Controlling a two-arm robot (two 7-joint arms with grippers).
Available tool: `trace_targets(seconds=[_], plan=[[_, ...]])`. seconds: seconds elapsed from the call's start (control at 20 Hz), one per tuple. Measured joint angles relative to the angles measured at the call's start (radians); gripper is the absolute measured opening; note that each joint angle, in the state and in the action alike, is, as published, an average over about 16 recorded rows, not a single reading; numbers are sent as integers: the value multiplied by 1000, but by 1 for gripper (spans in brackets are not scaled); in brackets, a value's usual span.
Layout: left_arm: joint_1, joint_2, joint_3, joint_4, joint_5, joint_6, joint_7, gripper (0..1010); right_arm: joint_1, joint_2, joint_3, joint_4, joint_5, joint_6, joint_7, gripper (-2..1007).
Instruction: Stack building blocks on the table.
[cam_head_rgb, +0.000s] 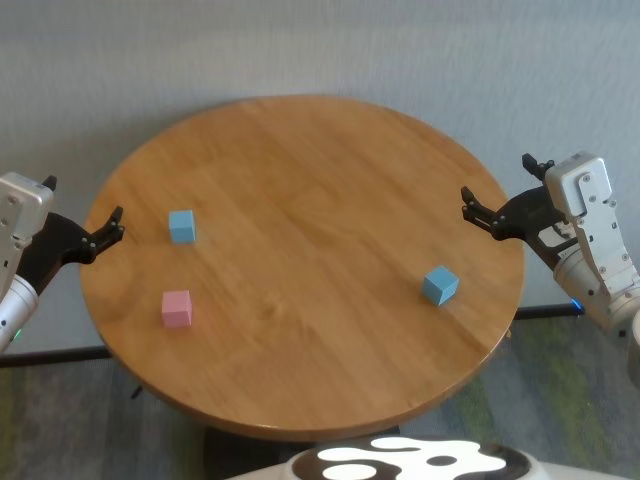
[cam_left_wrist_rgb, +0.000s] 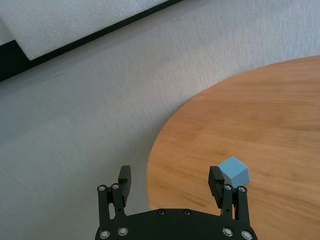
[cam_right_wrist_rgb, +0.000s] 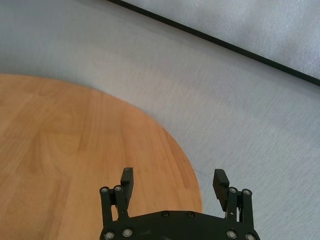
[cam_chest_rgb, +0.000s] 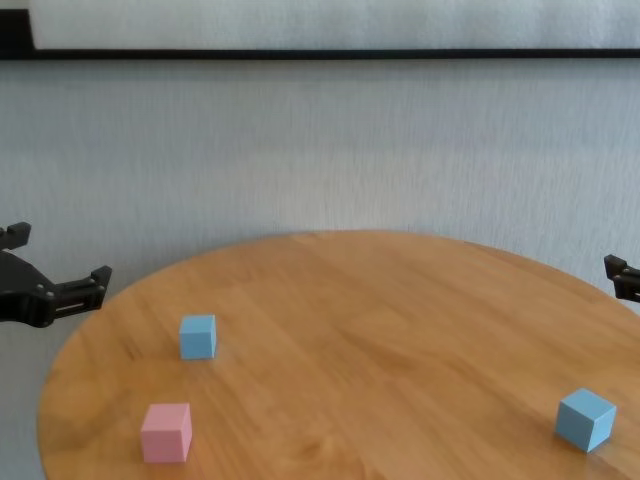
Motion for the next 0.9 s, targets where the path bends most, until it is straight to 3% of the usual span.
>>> trace_targets(seconds=[0.9], plan=[[0, 0, 0, 0, 0, 0, 0, 1003, 0, 0, 0, 0, 0, 0, 0, 1005]])
